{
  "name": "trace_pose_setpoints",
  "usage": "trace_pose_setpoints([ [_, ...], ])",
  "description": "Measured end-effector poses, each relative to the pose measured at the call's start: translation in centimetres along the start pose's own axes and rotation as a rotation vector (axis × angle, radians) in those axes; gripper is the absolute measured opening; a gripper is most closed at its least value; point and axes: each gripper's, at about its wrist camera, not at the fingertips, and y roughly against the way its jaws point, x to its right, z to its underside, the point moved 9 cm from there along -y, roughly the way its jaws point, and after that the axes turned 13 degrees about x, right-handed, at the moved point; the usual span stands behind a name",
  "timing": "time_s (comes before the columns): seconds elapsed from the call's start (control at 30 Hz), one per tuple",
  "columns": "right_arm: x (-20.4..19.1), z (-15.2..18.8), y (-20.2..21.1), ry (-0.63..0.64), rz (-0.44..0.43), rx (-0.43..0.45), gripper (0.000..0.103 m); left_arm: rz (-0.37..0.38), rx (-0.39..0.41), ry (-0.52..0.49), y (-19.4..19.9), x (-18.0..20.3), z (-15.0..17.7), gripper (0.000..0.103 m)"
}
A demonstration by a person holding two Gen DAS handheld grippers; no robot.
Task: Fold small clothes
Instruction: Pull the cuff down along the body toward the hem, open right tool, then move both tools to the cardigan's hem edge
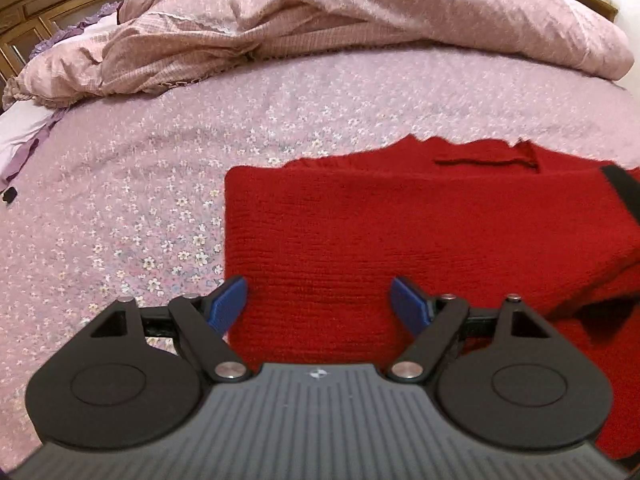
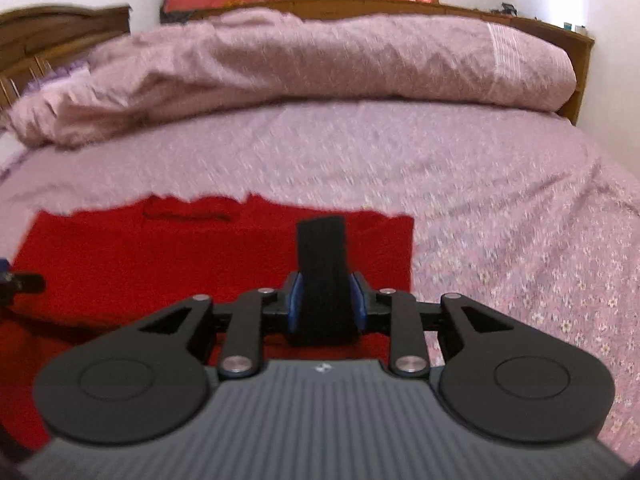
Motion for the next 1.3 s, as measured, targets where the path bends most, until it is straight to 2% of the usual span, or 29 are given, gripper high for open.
trace_pose_setpoints([
  [0.07, 0.5, 1.5, -1.2, -0.022, 0.004, -0.057, 0.028, -0.010, 0.007, 0.007, -0.4, -0.3, 0.2, 0.092],
  [0.27, 1.0, 2.2, -1.9, -0.048, -0.011, -0.035, 0.028, -0.009, 0.002, 0.030, -1.2, -0.8, 0.5, 0.096],
  [0.4, 1.0, 1.8, -1.3, -0.074, -0.016, -0.022, 0.030, -0.011, -0.005, 0.040, -0.2, -1.1, 0.3, 0.096],
  [0.6, 1.5, 0.6, 2.1, -0.145, -0.025, -0.002, 0.039, -0.025, -0.004, 0.004, 3.5, -2.1, 0.9, 0.095],
  [0.8, 1.2, 0.7, 6.2, -0.158, -0.046, -0.009, 0.041, -0.037, 0.004, 0.021, 7.9, -3.5, 2.0, 0.095],
  [1.17, 0.4, 3.5, 13.6, -0.173, -0.072, -0.058, 0.043, -0.021, 0.005, 0.049, 15.5, -5.1, 5.6, 0.095],
  [1.3, 0.5, 4.8, 15.8, -0.162, -0.061, -0.068, 0.053, -0.002, -0.016, 0.067, 17.6, -5.4, 8.0, 0.096],
])
